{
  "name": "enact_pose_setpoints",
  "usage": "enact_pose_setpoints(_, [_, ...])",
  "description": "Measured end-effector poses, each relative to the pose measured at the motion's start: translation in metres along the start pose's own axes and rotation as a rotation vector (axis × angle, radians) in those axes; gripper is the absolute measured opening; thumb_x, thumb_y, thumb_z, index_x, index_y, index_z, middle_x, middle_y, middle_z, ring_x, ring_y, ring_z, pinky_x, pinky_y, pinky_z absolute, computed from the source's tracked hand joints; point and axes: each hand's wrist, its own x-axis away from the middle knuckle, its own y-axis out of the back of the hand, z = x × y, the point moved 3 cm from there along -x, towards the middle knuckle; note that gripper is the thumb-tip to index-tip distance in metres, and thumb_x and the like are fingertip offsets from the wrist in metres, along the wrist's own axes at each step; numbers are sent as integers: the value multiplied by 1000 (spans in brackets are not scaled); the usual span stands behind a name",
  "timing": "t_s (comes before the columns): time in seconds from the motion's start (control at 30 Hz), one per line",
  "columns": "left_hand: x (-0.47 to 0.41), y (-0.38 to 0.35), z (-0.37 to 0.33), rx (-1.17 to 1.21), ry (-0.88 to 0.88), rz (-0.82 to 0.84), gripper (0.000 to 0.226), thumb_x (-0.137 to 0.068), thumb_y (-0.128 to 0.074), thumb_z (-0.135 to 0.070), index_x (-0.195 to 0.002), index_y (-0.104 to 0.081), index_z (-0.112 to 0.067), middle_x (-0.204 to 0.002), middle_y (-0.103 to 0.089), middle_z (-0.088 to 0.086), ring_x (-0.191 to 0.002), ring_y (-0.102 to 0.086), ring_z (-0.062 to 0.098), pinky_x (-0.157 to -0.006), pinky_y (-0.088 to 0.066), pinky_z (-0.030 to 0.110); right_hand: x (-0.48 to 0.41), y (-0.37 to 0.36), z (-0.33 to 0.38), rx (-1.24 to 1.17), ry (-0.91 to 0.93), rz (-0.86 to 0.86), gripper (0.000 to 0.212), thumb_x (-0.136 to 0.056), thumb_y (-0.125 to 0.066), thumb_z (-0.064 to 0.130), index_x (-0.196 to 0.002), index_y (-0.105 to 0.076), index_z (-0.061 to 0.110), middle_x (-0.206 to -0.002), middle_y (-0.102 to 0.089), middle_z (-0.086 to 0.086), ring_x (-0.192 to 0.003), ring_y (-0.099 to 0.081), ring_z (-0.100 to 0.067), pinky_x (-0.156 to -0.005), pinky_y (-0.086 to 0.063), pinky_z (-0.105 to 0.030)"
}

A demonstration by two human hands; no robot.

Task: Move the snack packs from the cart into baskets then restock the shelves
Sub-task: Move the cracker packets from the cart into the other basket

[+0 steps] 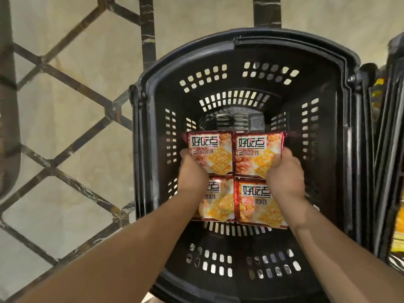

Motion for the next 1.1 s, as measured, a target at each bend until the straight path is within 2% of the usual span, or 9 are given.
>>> enact_pose_setpoints(0.13, [11,-3,2,-88,-65,16,52,-99,-51,-2,-149,-35,-5,-150,-38,15,-134,-48,30,-111,-45,39,13,2,8,213,27,-42,34,-106,-41,18,-137,-51,13,-126,-48,-16,-109,-56,-38,-91,-46,-42])
enact_pose_setpoints(0.23, [19,-1,-3,-179,-83,20,72,-101,-53,-14,-161,-15,-8,-160,-17,13,-146,-28,31,-115,-39,42,18,3,14,295,84,-96,34,-105,-44,19,-137,-52,12,-121,-47,-15,-108,-53,-35,-91,-45,-43])
enact_pose_setpoints(0.37, [11,0,-3,-107,-39,27,71,-100,-53,-13,-161,-16,-8,-155,-27,14,-143,-33,32,-116,-40,46,15,7,19,322,84,-60,42,-101,-47,17,-142,-43,9,-129,-54,-17,-118,-53,-35,-92,-46,-46])
enact_pose_setpoints(0.5, [8,2,-1,-17,-58,25,67,-98,-56,-13,-158,-26,-15,-152,-39,9,-143,-35,28,-118,-37,46,13,8,12,261,10,14,23,-101,-47,20,-120,-43,9,-110,-64,-16,-98,-63,-36,-81,-52,-45])
enact_pose_setpoints(0.6, [7,3,3,-23,-107,63,69,-97,-58,-13,-158,-28,-21,-154,-40,6,-144,-37,27,-117,-37,43,12,5,5,243,-6,88,23,-101,-46,21,-121,-45,9,-115,-60,-15,-100,-62,-35,-79,-51,-42])
enact_pose_setpoints(0.7, [7,3,5,-53,-136,113,65,-98,-57,-13,-157,-29,-22,-159,-31,5,-137,-48,28,-104,-41,34,8,2,2,279,-2,130,36,-101,-44,18,-135,-45,7,-131,-47,-16,-112,-55,-38,-82,-43,-40])
enact_pose_setpoints(0.8, [9,0,6,-150,-172,119,62,-101,-52,-13,-157,-25,-16,-166,-10,11,-132,-54,34,-106,-46,38,8,-1,3,346,-10,149,49,-101,-45,21,-147,-36,7,-135,-40,-16,-119,-51,-38,-91,-46,-43])
enact_pose_setpoints(0.97, [15,0,7,-322,-227,147,68,-100,-51,-13,-161,-20,-12,-170,-6,10,-157,-6,31,-125,-22,43,13,2,3,316,-2,208,58,-101,-47,22,-153,-26,8,-143,-44,-15,-126,-50,-35,-97,-45,-44])
enact_pose_setpoints(1.1, [31,18,-2,-374,-255,192,61,-102,-52,-19,-158,-28,-16,-168,-13,9,-154,-19,31,-122,-30,45,32,20,3,300,56,263,58,-100,-52,27,-150,-29,10,-142,-44,-13,-128,-49,-33,-99,-46,-46])
